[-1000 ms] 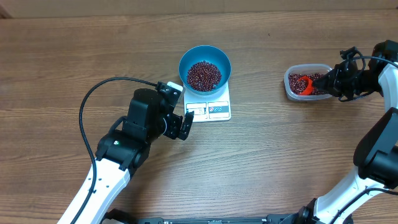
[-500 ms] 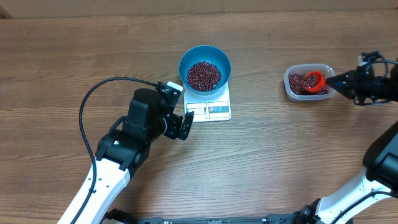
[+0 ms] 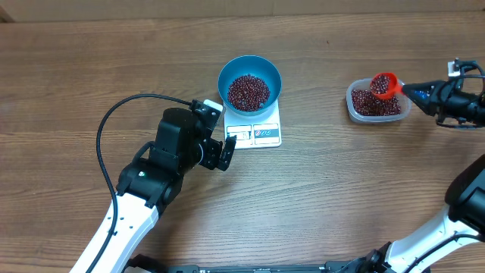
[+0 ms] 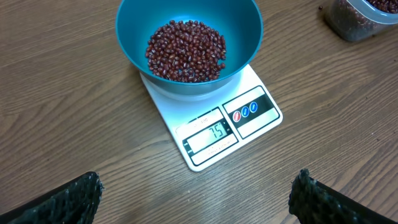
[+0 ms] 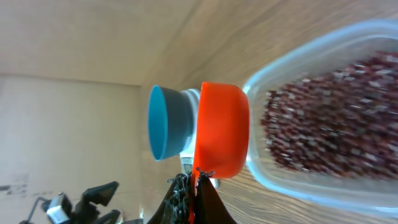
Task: Scoop item into bowl and weigh 150g on scale
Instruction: 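Lift the filled scoop and move it over the teal bowl, then tip the scoop to pour beans into the teal bowl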
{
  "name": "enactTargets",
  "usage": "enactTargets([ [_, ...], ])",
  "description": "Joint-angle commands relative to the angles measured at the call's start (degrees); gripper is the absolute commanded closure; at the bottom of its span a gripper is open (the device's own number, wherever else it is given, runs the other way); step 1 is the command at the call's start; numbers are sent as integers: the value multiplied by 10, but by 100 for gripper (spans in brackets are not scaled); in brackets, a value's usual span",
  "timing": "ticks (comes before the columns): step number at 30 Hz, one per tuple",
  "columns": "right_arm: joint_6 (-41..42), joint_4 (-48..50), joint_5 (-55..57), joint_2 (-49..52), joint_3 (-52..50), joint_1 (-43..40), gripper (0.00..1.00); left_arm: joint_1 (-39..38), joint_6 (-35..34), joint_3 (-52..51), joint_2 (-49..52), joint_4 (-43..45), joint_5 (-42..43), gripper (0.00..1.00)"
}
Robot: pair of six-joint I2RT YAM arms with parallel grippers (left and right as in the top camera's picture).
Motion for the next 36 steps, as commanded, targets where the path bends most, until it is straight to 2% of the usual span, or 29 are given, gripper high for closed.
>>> enactTargets([
  [1,-11,3,-56,3,8,40,96,2,-6,-2,2,0,4,0],
  [6,-3,19,-68,3,8,99,96,2,-6,-2,2,0,4,0],
  [15,125,135,-61,3,8,222,96,2,-6,-2,2,0,4,0],
  [21,221,217,21,3,18,311,96,2,-6,-2,2,0,4,1],
  [29,234,217,111,3,66,390,96,2,-6,-2,2,0,4,0],
  [36,231,205,249,3,105,460,96,2,-6,-2,3,0,4,0],
])
